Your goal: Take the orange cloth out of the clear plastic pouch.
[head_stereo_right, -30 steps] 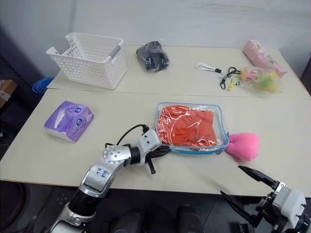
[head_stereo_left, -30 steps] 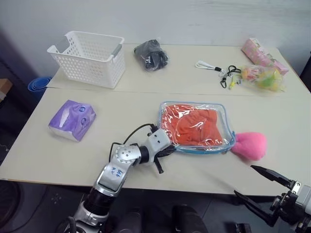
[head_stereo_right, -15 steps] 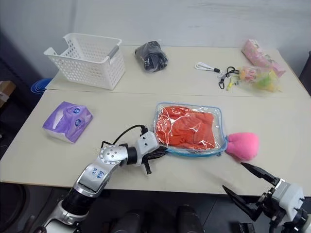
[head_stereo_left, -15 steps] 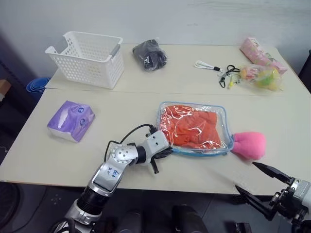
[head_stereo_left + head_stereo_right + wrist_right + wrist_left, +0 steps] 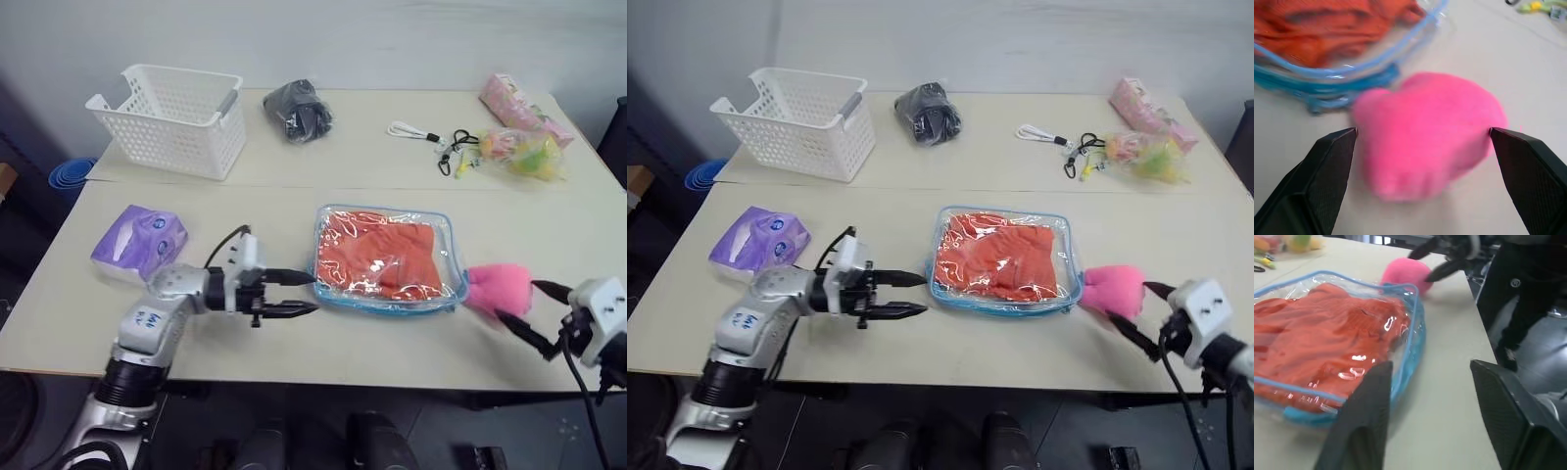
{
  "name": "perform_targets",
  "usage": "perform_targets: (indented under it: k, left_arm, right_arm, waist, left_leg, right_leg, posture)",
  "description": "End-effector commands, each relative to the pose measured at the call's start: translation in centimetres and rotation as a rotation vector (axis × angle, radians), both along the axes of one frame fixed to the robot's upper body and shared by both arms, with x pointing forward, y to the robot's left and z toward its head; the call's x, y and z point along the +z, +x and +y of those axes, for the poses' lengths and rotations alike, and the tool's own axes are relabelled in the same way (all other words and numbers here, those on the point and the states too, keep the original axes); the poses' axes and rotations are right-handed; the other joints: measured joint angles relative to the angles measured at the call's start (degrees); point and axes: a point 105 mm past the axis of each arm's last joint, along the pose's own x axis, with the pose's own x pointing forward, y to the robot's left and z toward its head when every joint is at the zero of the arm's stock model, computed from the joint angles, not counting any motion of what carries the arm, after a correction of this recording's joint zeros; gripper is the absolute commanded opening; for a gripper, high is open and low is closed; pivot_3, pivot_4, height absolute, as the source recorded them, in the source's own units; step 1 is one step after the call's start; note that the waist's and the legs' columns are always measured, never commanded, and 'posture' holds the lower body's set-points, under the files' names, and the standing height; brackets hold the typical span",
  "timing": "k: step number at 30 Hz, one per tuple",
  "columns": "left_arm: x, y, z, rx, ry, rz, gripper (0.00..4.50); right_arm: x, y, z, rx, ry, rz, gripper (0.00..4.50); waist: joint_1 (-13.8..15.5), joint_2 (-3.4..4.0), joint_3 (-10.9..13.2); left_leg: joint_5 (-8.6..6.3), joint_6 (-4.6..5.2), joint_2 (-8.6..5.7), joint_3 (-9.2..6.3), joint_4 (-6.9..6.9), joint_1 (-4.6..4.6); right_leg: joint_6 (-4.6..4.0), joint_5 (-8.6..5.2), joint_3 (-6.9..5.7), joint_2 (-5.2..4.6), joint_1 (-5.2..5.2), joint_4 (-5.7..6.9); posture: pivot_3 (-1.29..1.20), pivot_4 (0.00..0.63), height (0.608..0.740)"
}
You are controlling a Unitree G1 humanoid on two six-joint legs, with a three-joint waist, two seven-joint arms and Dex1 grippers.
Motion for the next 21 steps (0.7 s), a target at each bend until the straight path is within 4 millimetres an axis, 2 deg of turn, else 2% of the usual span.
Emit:
perform_targets:
  k: [1, 2, 3, 5, 8, 10, 11, 14, 19, 21]
  left_arm:
    - [1.0, -0.1, -0.5, -0.065, -0.024, -0.085, 3.88]
    - [1.1, -0.3, -0.7, -0.081, -0.046, -0.107, 4.25]
    - [1.3, -0.3, -0.8, -0.093, -0.068, -0.133, 4.50]
    - [1.1, -0.7, -1.0, -0.111, -0.081, -0.136, 4.50]
    - [0.8, -1.3, -1.0, -0.120, -0.087, -0.098, 4.50]
    - [0.6, -1.6, -0.9, -0.118, -0.093, -0.065, 4.50]
    - [0.5, -1.7, -0.9, -0.110, -0.101, -0.046, 4.50]
    - [0.3, -1.2, -0.7, -0.029, -0.125, -0.051, 4.50]
    - [-0.5, -1.2, -0.7, 0.030, -0.138, -0.047, 4.50]
    - [-0.9, -1.3, -0.7, 0.046, -0.147, -0.047, 4.50]
  right_arm:
    - [-0.4, 1.1, -0.6, 0.024, -0.038, 0.049, 4.50]
    - [-0.6, 1.3, -0.5, 0.040, -0.040, 0.067, 4.11]
    - [-0.8, 1.4, -0.3, 0.061, -0.031, 0.086, 3.91]
    - [-0.8, 1.4, -0.3, 0.076, -0.003, 0.102, 3.26]
    - [0.6, 1.5, -0.1, 0.086, 0.052, 0.039, 2.42]
    - [1.5, 1.0, 0.2, 0.105, 0.075, -0.009, 1.71]
    - [1.9, 0.6, 0.5, 0.131, 0.074, -0.044, 1.38]
    - [4.9, -0.4, 1.7, 0.163, -0.052, -0.350, 0.55]
    - [5.7, -2.3, 4.8, 0.266, -0.159, -0.498, 0.55]
    - [4.8, -3.4, 6.6, 0.354, -0.230, -0.492, 0.55]
  waist:
    - [0.2, 0.00, 0.0]
    - [0.2, 0.00, 0.0]
    - [0.3, 0.00, 0.0]
    - [0.2, -0.05, 0.0]
    - [0.2, -0.05, 0.0]
    - [0.1, -0.04, 0.0]
    - [0.1, -0.04, 0.0]
    - [0.2, -0.04, 0.0]
    - [0.2, -0.01, 0.0]
    - [0.2, -0.01, 0.0]
  left_leg:
    - [0.00, 0.02, 0.00, 0.00, 0.04, -0.02]
    - [-0.02, 0.05, -0.01, 0.01, 0.10, -0.06]
    - [-0.04, 0.08, -0.01, 0.01, 0.14, -0.10]
    - [-0.09, 0.15, -0.01, 0.02, 0.26, -0.12]
    - [-0.11, 0.16, 0.01, 0.01, 0.39, -0.16]
    - [-0.11, 0.15, 0.02, 0.01, 0.40, -0.16]
    - [-0.10, 0.15, 0.04, 0.00, 0.39, -0.16]
    - [-0.11, 0.11, 0.08, -0.08, 0.34, -0.16]
    - [-0.13, 0.09, 0.04, -0.05, 0.32, -0.15]
    - [-0.13, 0.09, 0.04, -0.04, 0.33, -0.15]
  right_leg:
    - [0.00, 0.00, 0.00, 0.00, 0.00, 0.00]
    - [0.01, 0.01, -0.01, 0.00, 0.00, -0.01]
    - [0.02, 0.01, -0.02, -0.01, -0.01, -0.01]
    - [0.04, 0.02, -0.03, -0.02, 0.01, -0.02]
    - [0.07, 0.04, -0.03, -0.01, 0.01, 0.00]
    - [0.07, 0.04, -0.02, 0.00, 0.01, 0.02]
    - [0.07, 0.04, -0.03, 0.01, 0.01, 0.02]
    - [0.07, 0.04, -0.06, 0.02, 0.02, 0.02]
    - [0.08, 0.04, -0.02, 0.02, 0.00, 0.02]
    - [0.08, 0.04, -0.01, 0.02, 0.00, 0.02]
  posture:
    - [0.00, 0.150, 0.740]
    - [0.00, 0.150, 0.740]
    - [0.00, 0.150, 0.740]
    - [0.00, 0.150, 0.740]
    - [0.00, 0.150, 0.740]
    - [0.00, 0.150, 0.740]
    - [0.00, 0.150, 0.740]
    - [0.00, 0.150, 0.740]
    - [0.00, 0.150, 0.740]
    - [0.00, 0.150, 0.740]
